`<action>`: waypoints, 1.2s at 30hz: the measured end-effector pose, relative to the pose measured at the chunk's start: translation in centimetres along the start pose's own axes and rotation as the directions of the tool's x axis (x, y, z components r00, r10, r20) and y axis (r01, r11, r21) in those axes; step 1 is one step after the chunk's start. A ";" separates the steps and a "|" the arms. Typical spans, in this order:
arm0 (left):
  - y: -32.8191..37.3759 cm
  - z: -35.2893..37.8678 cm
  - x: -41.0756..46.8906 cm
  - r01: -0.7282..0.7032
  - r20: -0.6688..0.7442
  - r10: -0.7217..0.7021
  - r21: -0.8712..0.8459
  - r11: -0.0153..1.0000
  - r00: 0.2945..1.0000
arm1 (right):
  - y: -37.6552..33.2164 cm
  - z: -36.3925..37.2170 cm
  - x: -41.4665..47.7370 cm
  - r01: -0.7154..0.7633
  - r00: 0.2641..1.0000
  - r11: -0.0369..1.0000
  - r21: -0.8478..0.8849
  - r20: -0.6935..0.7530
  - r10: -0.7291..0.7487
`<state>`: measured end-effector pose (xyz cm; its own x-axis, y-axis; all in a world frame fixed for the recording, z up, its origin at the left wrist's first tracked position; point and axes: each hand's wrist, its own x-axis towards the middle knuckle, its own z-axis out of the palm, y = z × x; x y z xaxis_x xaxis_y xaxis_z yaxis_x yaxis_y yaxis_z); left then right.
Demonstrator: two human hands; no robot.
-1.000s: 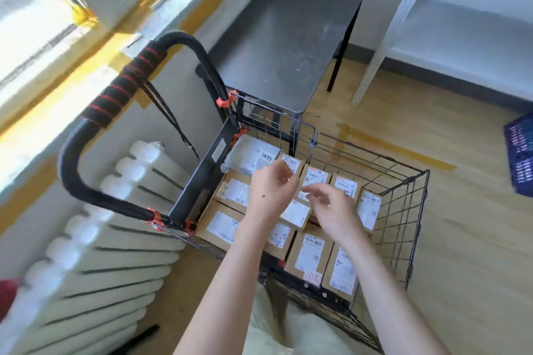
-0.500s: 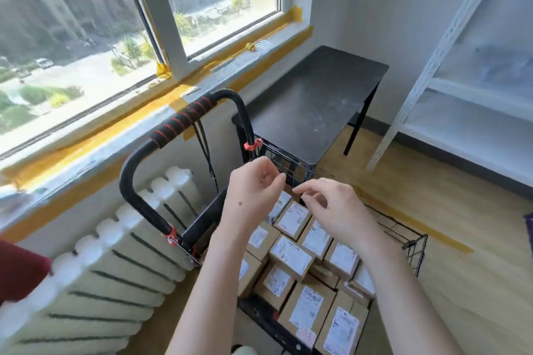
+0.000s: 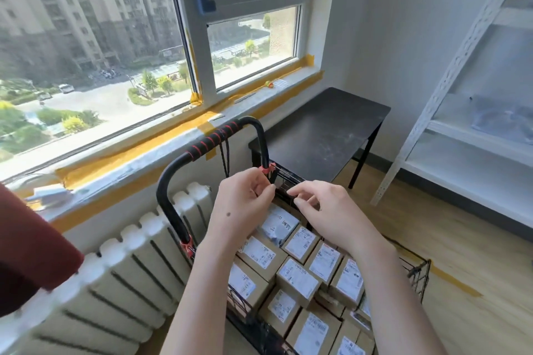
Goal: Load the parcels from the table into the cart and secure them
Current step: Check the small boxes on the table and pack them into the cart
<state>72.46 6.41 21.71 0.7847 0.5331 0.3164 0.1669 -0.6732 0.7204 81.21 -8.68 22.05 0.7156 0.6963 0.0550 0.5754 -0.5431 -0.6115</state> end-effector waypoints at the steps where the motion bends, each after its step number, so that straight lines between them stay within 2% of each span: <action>1: -0.1 -0.7 -0.6 0.007 -0.001 -0.007 -0.004 1.000 1.000 | -0.6 0.2 -0.4 0.005 1.000 1.000 -0.003 -0.002 -0.005; 17: -0.8 -7.7 -11.4 0.043 -0.046 -0.045 -0.045 0.998 0.998 | -7.8 4.5 -8.9 0.072 0.997 0.997 0.036 0.004 -0.072; 23: -1.5 -10.7 -15.2 0.133 -0.133 -0.134 -0.016 0.991 0.982 | -10.6 6.5 -9.9 0.194 0.976 0.979 0.064 0.089 -0.200; 30: -2.1 -13.0 -20.3 0.301 -0.315 -0.275 0.035 0.953 0.908 | -13.0 8.8 -10.3 0.392 0.880 0.909 0.144 0.231 -0.416; 36: -1.3 -13.5 -26.0 0.493 -0.478 -0.405 0.068 0.867 0.779 | -14.3 10.8 -12.0 0.515 0.736 0.821 0.247 0.364 -0.571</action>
<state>43.77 0.27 20.88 0.2581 0.9333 0.2497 0.5722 -0.3559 0.7389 60.15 -4.18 21.60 0.0540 0.9933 0.1025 0.7430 0.0286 -0.6686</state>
